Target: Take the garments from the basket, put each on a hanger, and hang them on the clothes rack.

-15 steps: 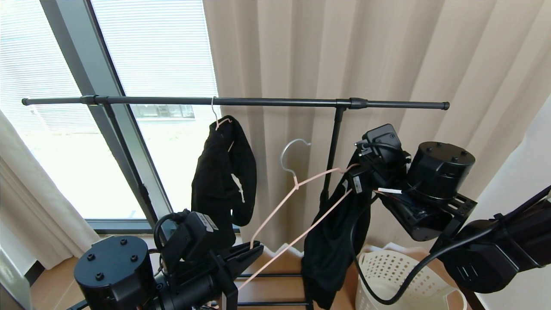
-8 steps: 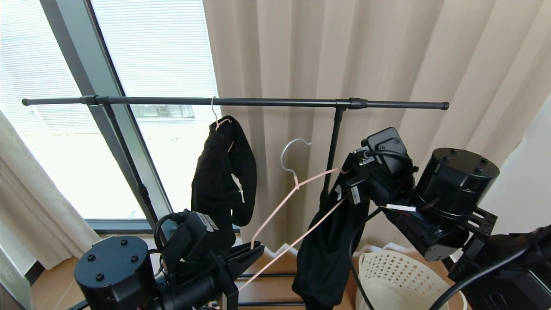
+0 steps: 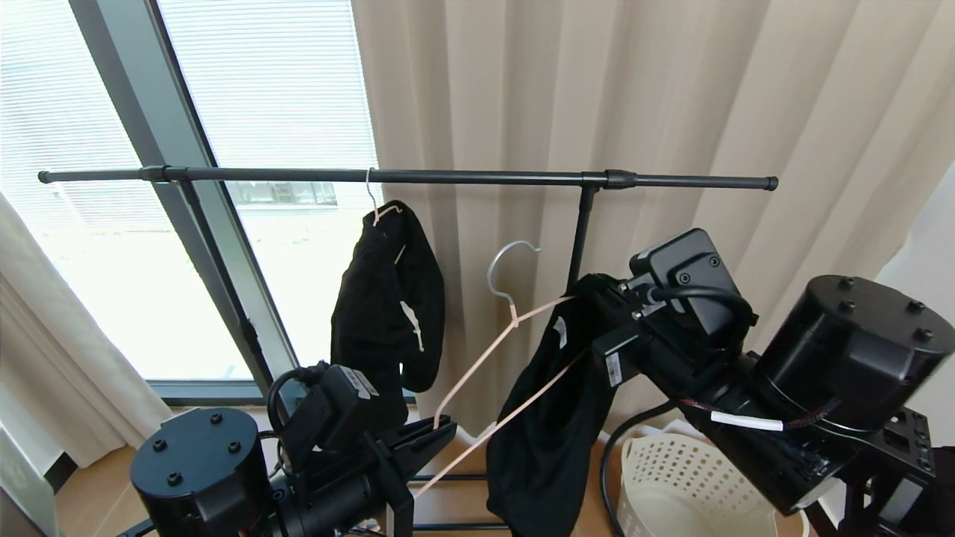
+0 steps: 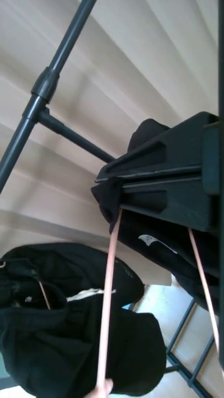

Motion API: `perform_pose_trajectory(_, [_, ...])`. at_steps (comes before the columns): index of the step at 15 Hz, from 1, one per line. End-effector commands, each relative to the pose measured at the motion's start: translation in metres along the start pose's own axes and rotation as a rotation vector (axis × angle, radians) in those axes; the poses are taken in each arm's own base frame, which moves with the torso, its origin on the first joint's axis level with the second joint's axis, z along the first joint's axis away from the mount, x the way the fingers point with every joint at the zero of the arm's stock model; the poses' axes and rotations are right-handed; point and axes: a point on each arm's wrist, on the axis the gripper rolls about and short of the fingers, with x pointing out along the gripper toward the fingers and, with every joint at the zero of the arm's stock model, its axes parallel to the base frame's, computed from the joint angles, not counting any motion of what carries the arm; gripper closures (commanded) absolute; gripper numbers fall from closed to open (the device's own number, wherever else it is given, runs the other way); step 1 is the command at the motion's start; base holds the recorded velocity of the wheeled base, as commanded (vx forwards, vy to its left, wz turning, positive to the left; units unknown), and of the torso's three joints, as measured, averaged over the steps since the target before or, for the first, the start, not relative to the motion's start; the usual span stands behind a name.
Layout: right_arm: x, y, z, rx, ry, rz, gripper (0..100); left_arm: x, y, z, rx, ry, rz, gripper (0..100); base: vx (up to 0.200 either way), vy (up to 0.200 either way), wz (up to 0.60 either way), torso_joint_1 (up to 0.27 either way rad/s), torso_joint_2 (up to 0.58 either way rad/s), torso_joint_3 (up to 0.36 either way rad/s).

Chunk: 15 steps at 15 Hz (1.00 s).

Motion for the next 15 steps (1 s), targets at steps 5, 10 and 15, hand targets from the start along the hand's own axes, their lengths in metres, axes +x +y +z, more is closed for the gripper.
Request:
perform_pose_trajectory(5, [-0.026,0.027,0.015,0.017,-0.045,0.097,100,0.000,0.000,0.001,0.003,-0.015,0.001,100,0.000,0.000,0.00,0.000,0.00,0.000])
perform_pose_trajectory(10, [-0.024,0.029,0.016,0.055,-0.050,0.102,100,-0.005,-0.002,0.002,0.011,-0.034,-0.006,100,0.000,0.000,0.00,0.000,0.00,0.000])
perform_pose_trajectory(15, [-0.022,0.029,0.020,0.067,-0.059,0.093,0,-0.007,-0.006,0.004,0.018,-0.045,-0.020,100,0.000,0.000,0.00,0.000,0.00,0.000])
